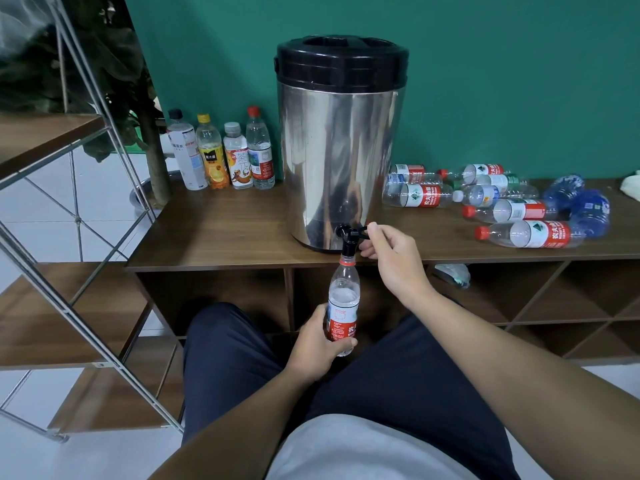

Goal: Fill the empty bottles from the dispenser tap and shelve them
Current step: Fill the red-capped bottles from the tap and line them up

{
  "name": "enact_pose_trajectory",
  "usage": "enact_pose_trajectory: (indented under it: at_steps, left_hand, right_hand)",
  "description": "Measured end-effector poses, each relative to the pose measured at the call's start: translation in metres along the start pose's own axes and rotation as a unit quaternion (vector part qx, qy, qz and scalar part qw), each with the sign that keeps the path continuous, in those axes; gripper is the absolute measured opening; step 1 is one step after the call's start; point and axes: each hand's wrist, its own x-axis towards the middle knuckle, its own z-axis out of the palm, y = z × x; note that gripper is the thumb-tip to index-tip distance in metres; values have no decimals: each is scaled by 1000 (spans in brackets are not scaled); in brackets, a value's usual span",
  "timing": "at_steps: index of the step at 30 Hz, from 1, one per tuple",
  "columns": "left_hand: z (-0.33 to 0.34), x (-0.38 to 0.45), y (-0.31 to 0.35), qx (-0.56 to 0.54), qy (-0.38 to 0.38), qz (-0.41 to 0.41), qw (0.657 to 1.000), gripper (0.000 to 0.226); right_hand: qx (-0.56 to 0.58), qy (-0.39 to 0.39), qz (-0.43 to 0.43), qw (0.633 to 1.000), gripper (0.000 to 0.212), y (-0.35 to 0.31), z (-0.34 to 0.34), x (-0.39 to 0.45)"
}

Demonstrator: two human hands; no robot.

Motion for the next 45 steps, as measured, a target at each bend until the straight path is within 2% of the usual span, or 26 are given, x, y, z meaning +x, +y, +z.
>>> enact_pose_trajectory:
  at_steps: [3, 5, 9, 11, 16, 21, 25, 29, 34, 39, 45]
  left_hand:
    - [-1, -1, 1, 2, 0, 0, 1000, 81]
    - [-1, 0, 1, 2, 4, 2, 1000, 80]
    - [-1, 0, 1, 0, 8, 5, 1000, 78]
    - [-1, 1, 1, -2, 7, 4, 1000, 76]
    - [0, 0, 1, -1, 5, 0, 1000, 76]
    - [0, 1, 0, 4, 5, -2, 1000, 81]
    - [0, 1, 0, 6, 7, -2, 1000, 82]
    - [-1, 1, 0, 5, 9, -3, 1000, 80]
    - [0, 2, -1, 9, 11, -4, 1000, 80]
    - [0, 3, -3, 19, 13, -7, 1000, 84]
    - [0, 3, -4, 21, 12, -8, 1000, 86]
  right_hand:
    - [-16, -4, 5, 1000, 53, -10, 3, 2]
    - [13, -8, 47, 999, 56, -15, 7, 4]
    - [115, -16, 136, 984, 40, -22, 16, 13]
    - [114, -33, 149, 982, 34, -25, 16, 19]
    - [92, -95, 153, 979, 21, -27, 8, 32]
    - [95, -132, 151, 975, 25, -29, 4, 37]
    - [103, -130, 146, 975, 23, -27, 5, 37]
    - [95, -141, 143, 975, 34, -28, 2, 38]
    - [94, -135, 138, 977, 37, -29, 3, 38]
    - [78, -121, 134, 981, 25, -23, 4, 41]
    - [62, -106, 128, 984, 24, -24, 5, 38]
